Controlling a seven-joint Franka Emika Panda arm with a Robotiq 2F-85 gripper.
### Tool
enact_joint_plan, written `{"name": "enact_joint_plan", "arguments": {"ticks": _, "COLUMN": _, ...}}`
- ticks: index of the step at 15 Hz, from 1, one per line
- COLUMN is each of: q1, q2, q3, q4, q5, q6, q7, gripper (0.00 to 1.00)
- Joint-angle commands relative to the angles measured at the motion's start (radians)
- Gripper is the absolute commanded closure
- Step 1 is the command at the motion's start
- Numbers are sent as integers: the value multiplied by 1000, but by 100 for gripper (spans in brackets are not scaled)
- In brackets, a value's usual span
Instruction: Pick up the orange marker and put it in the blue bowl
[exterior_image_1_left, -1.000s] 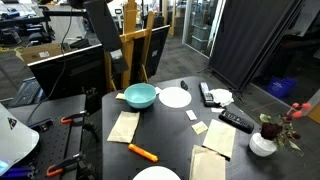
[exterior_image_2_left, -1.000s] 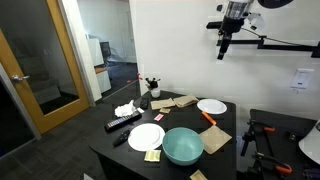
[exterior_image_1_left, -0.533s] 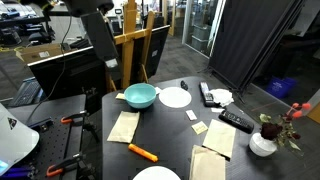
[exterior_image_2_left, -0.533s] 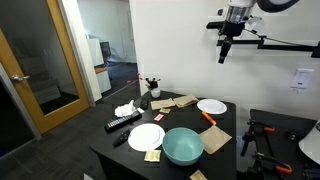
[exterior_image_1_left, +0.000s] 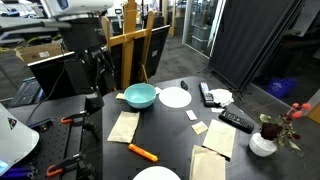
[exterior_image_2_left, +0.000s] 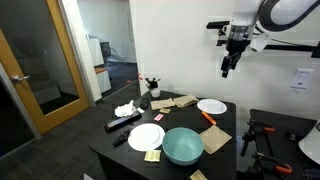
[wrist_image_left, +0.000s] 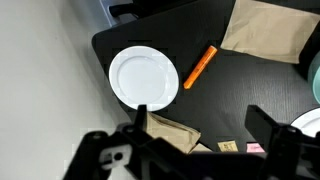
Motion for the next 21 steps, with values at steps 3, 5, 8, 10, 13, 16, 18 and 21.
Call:
{"name": "enact_joint_plan", "arguments": {"ticks": 3, "q1": -69, "q2": 157, "q3": 73, "q4": 0, "q5": 1, "q6": 138, "q7": 203, "gripper": 0}}
{"name": "enact_joint_plan", "arguments": {"ticks": 5, "q1": -82, "q2": 226, "q3": 93, "q4": 0, "q5": -12, "q6": 184, "q7": 261, "gripper": 0}}
{"name": "enact_joint_plan", "arguments": {"ticks": 8, "q1": -95, "q2": 328, "q3": 108, "q4": 0, "q5": -37, "q6": 245, "q7": 331, "gripper": 0}}
{"name": "enact_joint_plan", "arguments": {"ticks": 10, "q1": -94, "q2": 396, "q3": 102, "q4": 1, "q5": -57, "q6": 289, "q7": 367, "gripper": 0}}
{"name": "enact_joint_plan", "arguments": {"ticks": 13, "q1": -86, "q2": 486, "q3": 71, "q4": 1, "q5": -86, "q6": 351, "q7": 398, "gripper": 0}}
{"name": "enact_joint_plan", "arguments": {"ticks": 16, "q1": -70, "q2": 570, "q3": 31, "q4": 2, "q5": -121, "q6": 431, "q7": 429, "gripper": 0}}
{"name": "enact_joint_plan", "arguments": {"ticks": 18, "q1": -60, "q2": 614, "q3": -3, "q4": 2, "q5": -153, "q6": 494, "q7": 449, "gripper": 0}}
{"name": "enact_joint_plan", "arguments": {"ticks": 21, "q1": -29, "q2": 672, "q3": -72, "q4": 3, "q5": -216, "q6": 596, "q7": 504, "gripper": 0}}
